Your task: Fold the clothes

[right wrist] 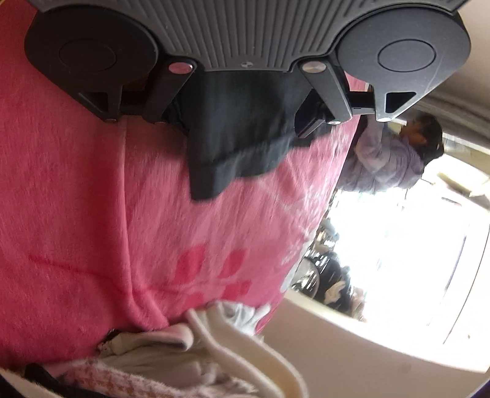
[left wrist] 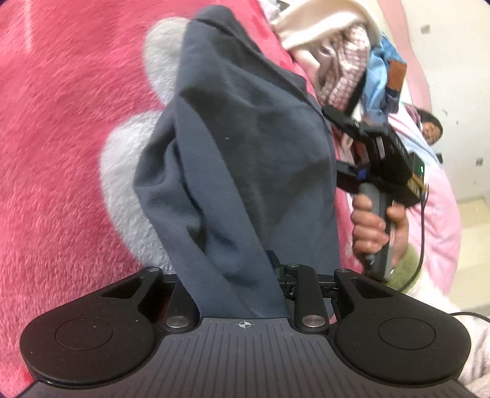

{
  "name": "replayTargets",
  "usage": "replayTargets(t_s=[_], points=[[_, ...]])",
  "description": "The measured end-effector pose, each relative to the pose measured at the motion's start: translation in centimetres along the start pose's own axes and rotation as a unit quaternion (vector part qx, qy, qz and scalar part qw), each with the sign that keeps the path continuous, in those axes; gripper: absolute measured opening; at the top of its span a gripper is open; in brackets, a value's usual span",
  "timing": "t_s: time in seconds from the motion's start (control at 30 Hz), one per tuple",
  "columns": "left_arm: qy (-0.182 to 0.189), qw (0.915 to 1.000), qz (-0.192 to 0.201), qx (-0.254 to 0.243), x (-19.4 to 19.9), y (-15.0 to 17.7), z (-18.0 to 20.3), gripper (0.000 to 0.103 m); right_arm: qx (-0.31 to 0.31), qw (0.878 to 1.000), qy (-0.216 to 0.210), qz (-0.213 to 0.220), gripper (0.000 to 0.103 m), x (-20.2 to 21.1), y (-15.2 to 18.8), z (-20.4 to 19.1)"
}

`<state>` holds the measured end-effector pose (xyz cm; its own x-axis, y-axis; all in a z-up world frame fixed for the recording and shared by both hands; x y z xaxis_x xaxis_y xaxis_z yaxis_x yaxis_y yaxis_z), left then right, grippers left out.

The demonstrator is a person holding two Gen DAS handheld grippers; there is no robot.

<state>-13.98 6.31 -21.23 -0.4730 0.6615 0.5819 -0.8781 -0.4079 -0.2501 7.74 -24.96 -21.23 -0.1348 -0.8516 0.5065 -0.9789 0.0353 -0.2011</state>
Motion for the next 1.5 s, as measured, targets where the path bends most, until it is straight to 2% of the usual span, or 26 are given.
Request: replayTargets(t_s=[0.2, 0.23, 0.27, 0.37, 0.5, 0.6, 0.73, 0.87, 0.97, 1.1, 1.23, 1.5], points=[[-0.006, 1.0, 0.003, 0.004, 0.2, 0.1, 0.1, 0.024, -0.007, 0.998, -0.038, -0.041, 0.071, 0.6, 0.7, 0.2], [-0.006, 1.0, 0.003, 0.003, 0.2, 0.1, 0.0, 0.024, -0.011, 0.998, -0.045, -0.044, 0.071, 0.2, 0.3, 0.2], [-0.006, 1.0, 0.003, 0.001, 0.2, 0.1, 0.0, 0.024, -0.016, 0.997, -0.053, -0.047, 0.066, -0.1, -0.2, 0.2], [-0.007, 1.0, 0.003, -0.002, 0.2, 0.0, 0.0, 0.024, -0.023, 0.996, -0.071, -0.056, 0.063, -2.1, -1.4, -0.2], [-0.011, 0.9999, 0.002, -0.004, 0.2, 0.0, 0.2, 0.024, -0.017, 0.994, -0.085, -0.064, 0.061, -3.6, -1.5, -0.6], [-0.011, 0.9999, 0.003, -0.007, 0.0, -0.2, 0.7, 0.024, -0.031, 0.992, -0.096, -0.072, 0.049, -3.1, -0.9, -0.3], [-0.008, 0.9999, 0.004, -0.01, -0.1, -0.3, 0.7, 0.023, -0.044, 0.995, -0.07, -0.064, 0.029, -3.4, -1.1, 0.3], [-0.018, 0.9996, 0.007, -0.019, -0.1, -0.2, 0.9, 0.019, -0.003, 0.999, -0.017, -0.038, 0.018, -3.5, -0.3, -1.3], [-0.042, 0.9978, 0.013, -0.049, 0.1, 0.1, 1.8, 0.017, 0.047, 0.998, 0.028, -0.005, 0.015, -2.8, 0.9, -3.7], [-0.075, 0.9911, 0.032, -0.105, 0.3, 0.7, 3.7, 0.013, 0.118, 0.991, 0.055, 0.033, 0.015, -1.6, 2.5, -7.2], [-0.072, 0.9896, 0.051, -0.113, 1.2, 1.1, 4.2, 0.011, 0.153, 0.985, 0.066, 0.052, 0.015, -0.8, 3.7, -9.6], [-0.063, 0.9866, 0.09, -0.12, 3.7, 1.8, 5.0, 0.01, 0.184, 0.978, 0.072, 0.072, 0.015, 0.8, 4.9, -12.4]])
Point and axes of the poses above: each gripper's, at about its wrist camera, not at the fingertips, and x roughly against the way its jaws point, z to its right, y to its underside, the point moved 3 cm from there along -x, roughly the way its jaws point, and after that the axes turned 8 degrees about -x, right-handed, at the moved point
